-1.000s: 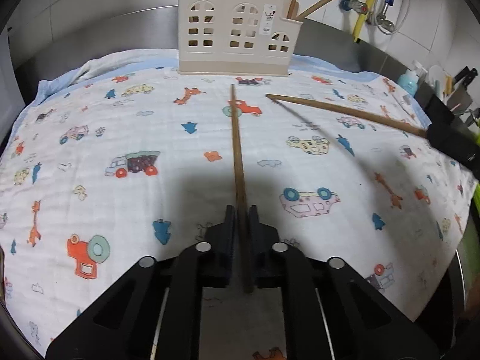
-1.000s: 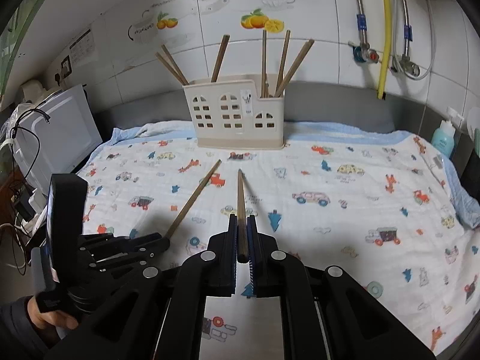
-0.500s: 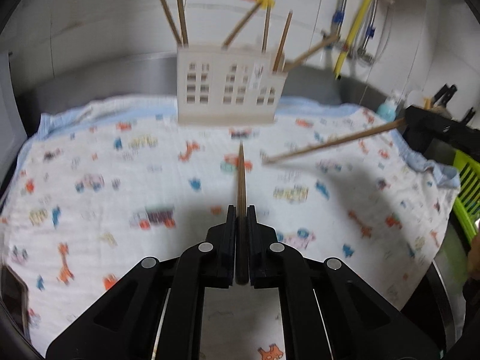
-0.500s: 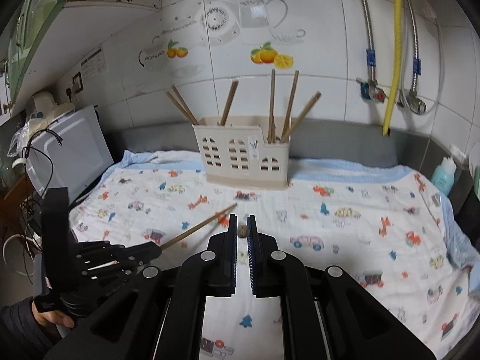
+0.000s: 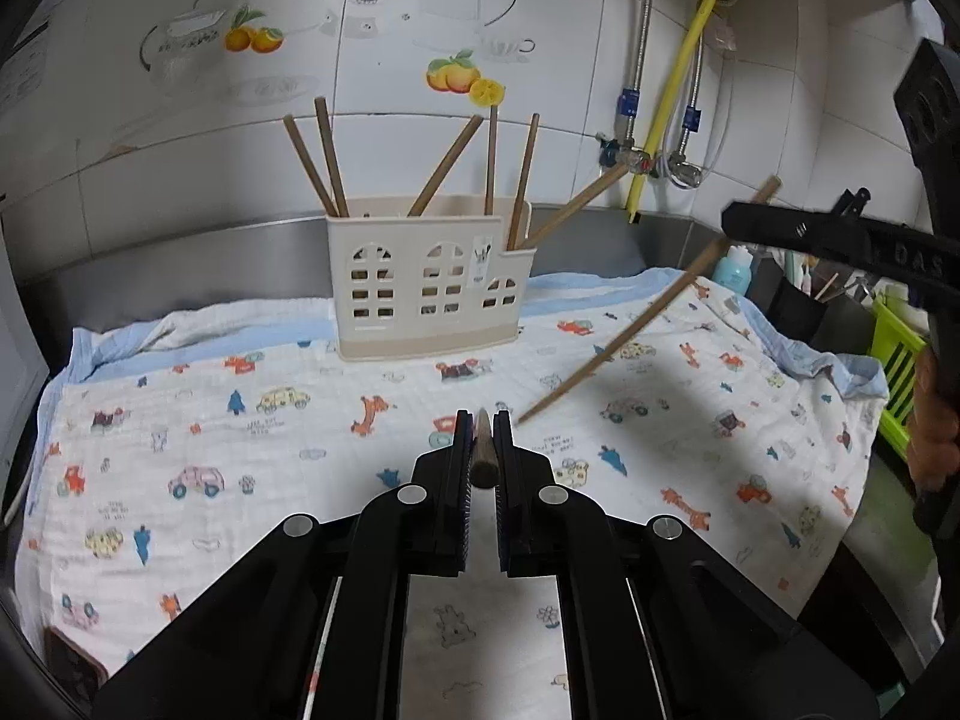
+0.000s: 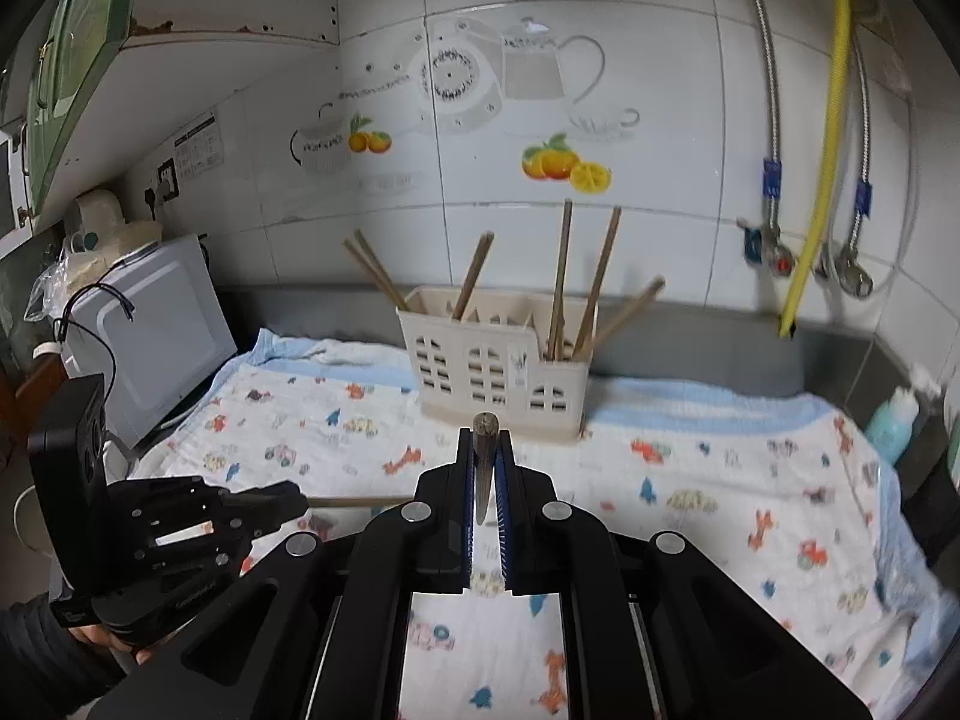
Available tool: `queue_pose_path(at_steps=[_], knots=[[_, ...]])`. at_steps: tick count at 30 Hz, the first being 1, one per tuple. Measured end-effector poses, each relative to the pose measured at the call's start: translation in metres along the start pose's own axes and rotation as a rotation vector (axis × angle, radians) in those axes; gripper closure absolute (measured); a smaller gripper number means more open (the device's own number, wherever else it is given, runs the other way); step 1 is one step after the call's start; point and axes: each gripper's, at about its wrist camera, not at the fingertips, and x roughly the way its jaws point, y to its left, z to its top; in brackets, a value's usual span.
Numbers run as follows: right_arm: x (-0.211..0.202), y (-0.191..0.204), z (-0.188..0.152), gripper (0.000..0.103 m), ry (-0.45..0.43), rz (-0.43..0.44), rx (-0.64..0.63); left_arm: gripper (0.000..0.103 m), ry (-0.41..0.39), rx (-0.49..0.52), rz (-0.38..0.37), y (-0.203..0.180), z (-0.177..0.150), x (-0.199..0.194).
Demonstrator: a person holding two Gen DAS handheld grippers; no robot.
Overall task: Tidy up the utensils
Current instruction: 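Lower both held chopsticks into the cream basket and open the tools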
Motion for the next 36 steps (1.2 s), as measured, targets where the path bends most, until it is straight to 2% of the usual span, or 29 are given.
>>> queue_pose_path(at_steps=[9, 14, 18, 23, 25, 36], knots=[[-0.002, -0.013, 0.071, 0.097, -0.045, -0.023, -0.023, 0.098, -0.006, 0.027, 0.004, 0.009, 0.031, -0.002], [-0.003, -0.016, 0.117, 0.097, -0.070, -0.068, -0.056, 0.098, -0.016, 0.027, 0.014, 0.018, 0.048, -0.002], [0.006, -0.017, 0.140, 0.097, -0.072, -0.102, -0.073, 0.098, -0.031, 0.051, 0.031, 0.019, 0.064, -0.001], [0.038, -0.021, 0.149, 0.097, -0.010, -0.139, -0.089, 0.098, -0.058, 0.076, 0.037, 0.016, 0.086, -0.002], [0.053, -0.025, 0.148, 0.097, 0.016, -0.127, -0.071, 0.098, -0.077, 0.087, 0.040, 0.014, 0.095, -0.004], [0.106, -0.043, 0.133, 0.097, 0.099, -0.105, -0.017, 0.098, -0.262, 0.117, 0.072, 0.005, 0.166, -0.032]])
